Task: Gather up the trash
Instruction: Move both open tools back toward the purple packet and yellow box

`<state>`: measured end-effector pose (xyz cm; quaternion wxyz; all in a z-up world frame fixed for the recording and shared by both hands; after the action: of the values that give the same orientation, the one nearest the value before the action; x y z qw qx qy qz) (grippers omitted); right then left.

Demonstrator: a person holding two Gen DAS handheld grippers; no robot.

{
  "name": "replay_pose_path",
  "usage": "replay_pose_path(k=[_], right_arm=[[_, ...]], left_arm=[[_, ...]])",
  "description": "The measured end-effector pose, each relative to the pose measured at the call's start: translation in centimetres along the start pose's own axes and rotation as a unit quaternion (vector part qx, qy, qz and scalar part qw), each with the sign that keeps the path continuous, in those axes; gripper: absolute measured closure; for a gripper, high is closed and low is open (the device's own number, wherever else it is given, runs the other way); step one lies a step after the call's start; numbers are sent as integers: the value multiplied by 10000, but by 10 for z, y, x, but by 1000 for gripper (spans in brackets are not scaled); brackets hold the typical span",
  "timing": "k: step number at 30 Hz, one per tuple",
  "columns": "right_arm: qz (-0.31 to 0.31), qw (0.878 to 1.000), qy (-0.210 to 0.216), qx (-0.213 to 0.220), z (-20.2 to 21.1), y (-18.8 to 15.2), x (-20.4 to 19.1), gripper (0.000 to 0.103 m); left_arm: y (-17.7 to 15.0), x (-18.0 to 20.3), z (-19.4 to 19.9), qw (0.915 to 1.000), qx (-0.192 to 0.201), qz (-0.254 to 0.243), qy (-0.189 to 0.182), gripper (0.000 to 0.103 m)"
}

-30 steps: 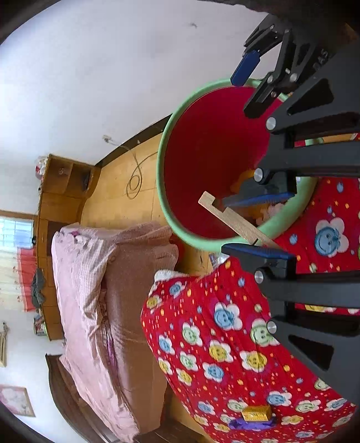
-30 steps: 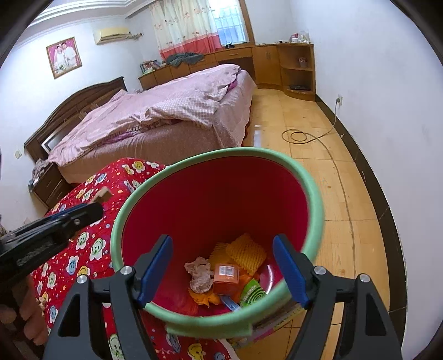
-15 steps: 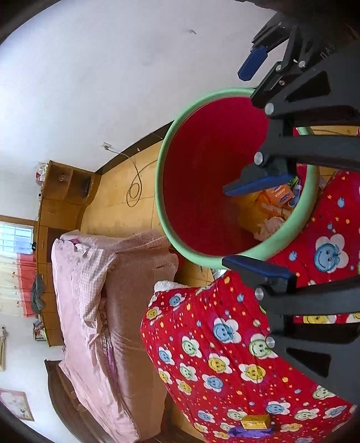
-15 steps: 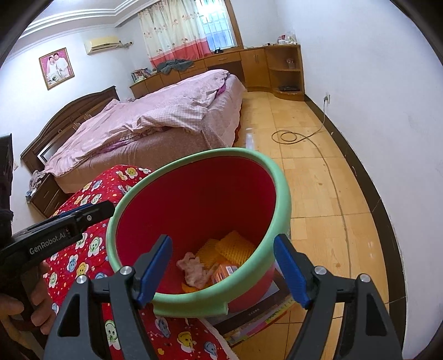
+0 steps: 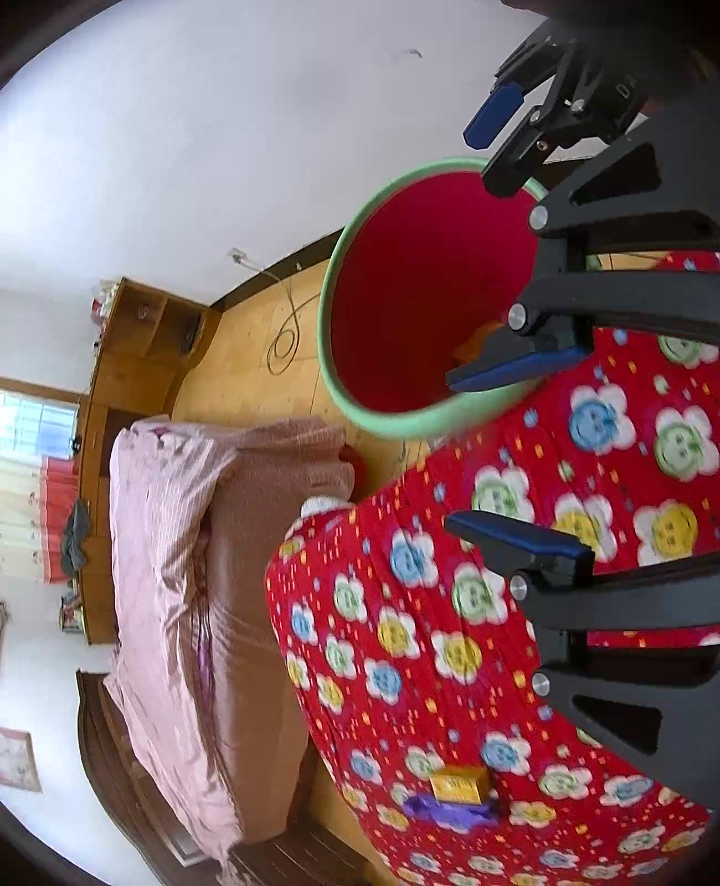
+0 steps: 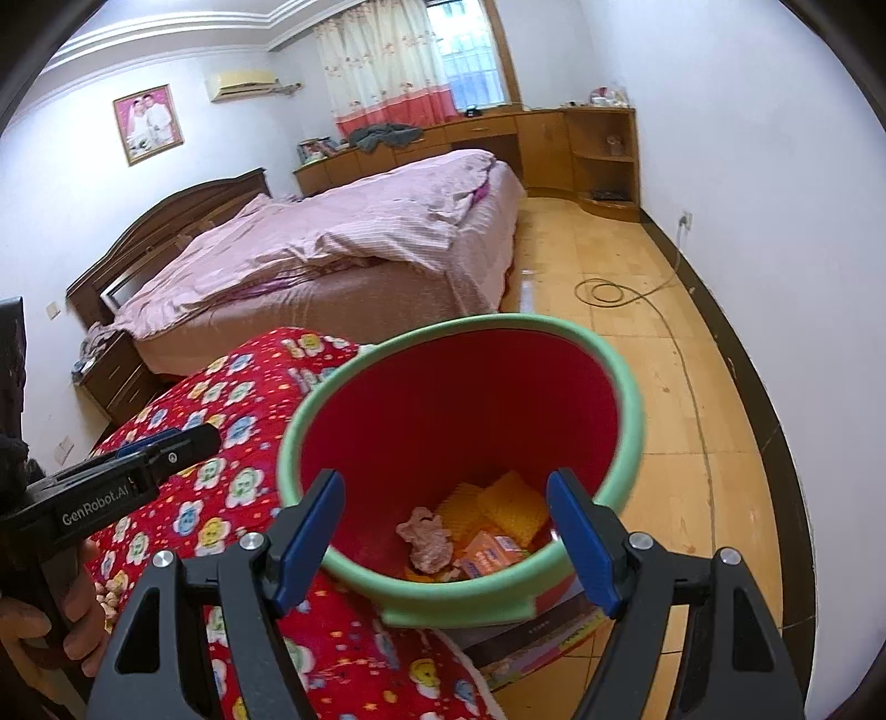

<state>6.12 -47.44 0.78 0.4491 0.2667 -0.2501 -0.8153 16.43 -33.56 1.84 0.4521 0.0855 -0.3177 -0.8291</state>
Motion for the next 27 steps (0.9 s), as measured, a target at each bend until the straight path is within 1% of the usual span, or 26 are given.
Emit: replay_pose_path(k=[7,13,20,27], right_arm=[[248,9996,125,-37,-5,1,-36,25],[540,9982,199,-138,-16,1,-73,25],[922,9951,262,-257,-30,0,-113,25],[1077,9928,354,-392,-46,3,-143,25]], left_arm=[[-7,-45,20,9991,113,299,289,58],[-13,-88,33,9967,179,572,551,58],[-20,-139,45,9916,247,909,881,58],[-24,-186,47,9857,215,1122,1238,58]])
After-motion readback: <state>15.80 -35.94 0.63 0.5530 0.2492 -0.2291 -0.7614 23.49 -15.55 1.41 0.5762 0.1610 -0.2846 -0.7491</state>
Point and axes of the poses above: each gripper's, at about its wrist camera, not at the fingertips, and z roughly against the way its jaws point, x to its right, y to its top, the point moved 6 cm from there along -z, roughly the way its jaws point, and after that the axes turned 5 degrees about -x, right-handed, at the moved point
